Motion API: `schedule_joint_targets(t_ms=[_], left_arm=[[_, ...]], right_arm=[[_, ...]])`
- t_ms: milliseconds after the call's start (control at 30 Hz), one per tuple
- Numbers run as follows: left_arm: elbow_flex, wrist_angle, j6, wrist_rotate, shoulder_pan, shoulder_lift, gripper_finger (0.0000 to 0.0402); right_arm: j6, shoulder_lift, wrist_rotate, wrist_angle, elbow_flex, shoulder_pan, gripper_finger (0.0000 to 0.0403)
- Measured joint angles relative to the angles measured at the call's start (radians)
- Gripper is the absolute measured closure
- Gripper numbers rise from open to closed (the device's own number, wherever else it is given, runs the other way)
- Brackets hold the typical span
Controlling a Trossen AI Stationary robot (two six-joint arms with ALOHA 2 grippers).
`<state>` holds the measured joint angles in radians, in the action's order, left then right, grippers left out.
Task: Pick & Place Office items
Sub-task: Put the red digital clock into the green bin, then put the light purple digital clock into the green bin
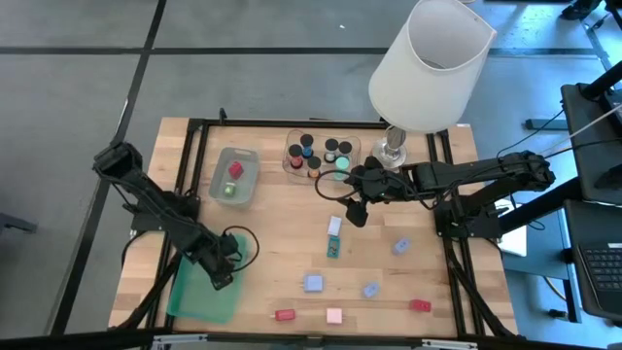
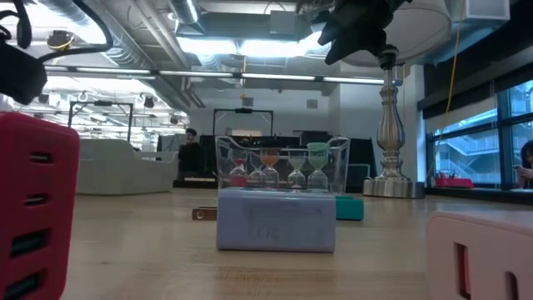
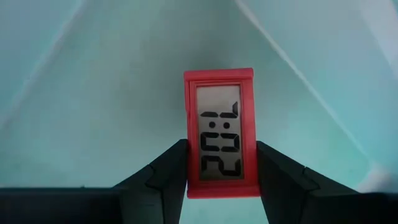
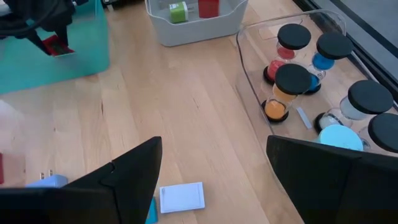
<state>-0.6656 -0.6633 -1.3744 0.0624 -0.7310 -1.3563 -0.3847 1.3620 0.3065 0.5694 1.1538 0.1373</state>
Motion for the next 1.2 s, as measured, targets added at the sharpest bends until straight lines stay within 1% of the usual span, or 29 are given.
schedule_joint_targets(t_ms=[133,300,433,667,733,867,967,1100,1200], left_arm=[[0.01,-0.014,0.064,-0.055,0.001,-0.002,0.024],[0.01,0.003,0.111,-0.061,0.001,-0.002,0.0232],[0.01,0.009,0.105,-0.042,0.001,-0.003,0.0223],[0.01,0.009,0.067,-0.04,0.001,-0.003,0.0201],[0.01,0.009,0.064,-0.025,0.008,-0.003,0.0194],[0.01,0.009,0.067,0.092,0.049,-0.003,0.0191],[0.01,0.009,0.064,0.144,0.064,0.006,0.0199],[0.01,0.008,0.044,0.165,0.067,0.061,0.0212],[-0.002,-0.001,0.0,0.142,0.067,0.126,0.022]], right_arm=[[0.0,0.0,0.0,0.0,0.0,0.0,0.011],[0.0,0.0,0.0,0.0,0.0,0.0,0.011],[0.0,0.0,0.0,0.0,0.0,0.0,0.011],[0.0,0.0,0.0,0.0,0.0,0.0,0.011],[0.0,0.0,0.0,0.0,0.0,0.0,0.011],[-0.004,0.0,0.0,0.0,0.0,0.0,0.011],[-0.035,0.0,-0.006,0.0,0.0,0.0,0.011],[-0.053,0.0,-0.041,0.003,0.0,0.007,0.011],[-0.051,0.0,-0.062,0.003,0.0,0.018,0.011]])
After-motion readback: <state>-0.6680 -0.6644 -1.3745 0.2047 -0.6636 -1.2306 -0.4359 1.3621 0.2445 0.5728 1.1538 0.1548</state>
